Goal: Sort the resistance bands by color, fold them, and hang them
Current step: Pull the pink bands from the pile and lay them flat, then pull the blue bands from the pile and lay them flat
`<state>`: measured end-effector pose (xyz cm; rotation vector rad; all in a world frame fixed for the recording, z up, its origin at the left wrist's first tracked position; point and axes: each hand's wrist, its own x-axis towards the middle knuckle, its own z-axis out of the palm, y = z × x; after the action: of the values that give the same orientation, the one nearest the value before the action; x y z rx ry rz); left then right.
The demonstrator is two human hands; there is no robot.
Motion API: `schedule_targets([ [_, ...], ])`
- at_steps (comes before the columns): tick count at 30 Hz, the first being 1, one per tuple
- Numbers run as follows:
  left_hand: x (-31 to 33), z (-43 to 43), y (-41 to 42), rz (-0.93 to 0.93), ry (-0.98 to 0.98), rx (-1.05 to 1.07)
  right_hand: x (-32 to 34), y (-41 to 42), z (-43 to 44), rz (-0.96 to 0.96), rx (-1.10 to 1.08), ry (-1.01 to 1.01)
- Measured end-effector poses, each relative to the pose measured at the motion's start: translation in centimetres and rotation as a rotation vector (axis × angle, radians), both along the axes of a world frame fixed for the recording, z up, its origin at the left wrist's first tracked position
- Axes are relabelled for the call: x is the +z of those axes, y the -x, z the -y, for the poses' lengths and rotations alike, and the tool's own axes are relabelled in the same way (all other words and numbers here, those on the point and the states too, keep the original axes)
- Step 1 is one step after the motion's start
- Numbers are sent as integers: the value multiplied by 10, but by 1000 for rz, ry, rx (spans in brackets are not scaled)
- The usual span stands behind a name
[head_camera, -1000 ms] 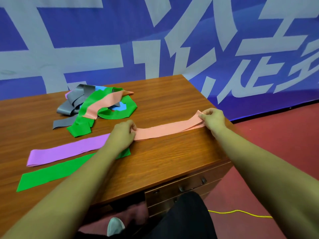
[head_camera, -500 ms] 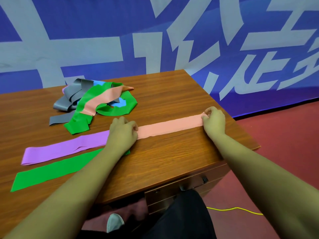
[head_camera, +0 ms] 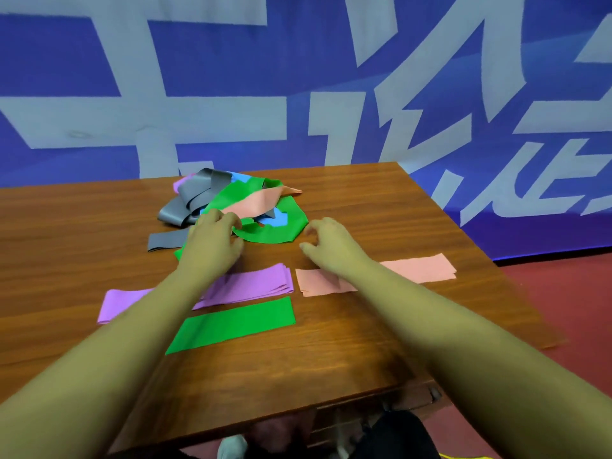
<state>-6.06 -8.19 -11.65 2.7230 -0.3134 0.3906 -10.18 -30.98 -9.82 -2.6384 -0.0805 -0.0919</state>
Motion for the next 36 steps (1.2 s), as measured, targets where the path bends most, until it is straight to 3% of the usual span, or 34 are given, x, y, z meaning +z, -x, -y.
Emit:
schedule_targets([
  [6,-16,-5,-35,-114,72,-21,-18,-59,-39,-5,14,18],
  [11,-29,-8,-56,-130,84,-45,-44,-85,-43,-45,-7,171],
  [16,-33,-13,-66,-87,84,-88,-48,-91,-40,-61,-56,75],
  [19,-29,-18,-66,-54,118,-101,-31,-87,-37,-67,-75,-15],
  [23,-12,-18,-59,-80,395,-18,12,-78,-35,9,-59,-370],
  [28,29,-9,-47,-37,564,-76,77,-61,-42,137,34,-572],
  [33,89,3,-36,142,753,-142,114,-41,-35,191,-3,-434],
  [36,121,10,-27,135,692,-169,118,-25,-25,107,-12,-352],
])
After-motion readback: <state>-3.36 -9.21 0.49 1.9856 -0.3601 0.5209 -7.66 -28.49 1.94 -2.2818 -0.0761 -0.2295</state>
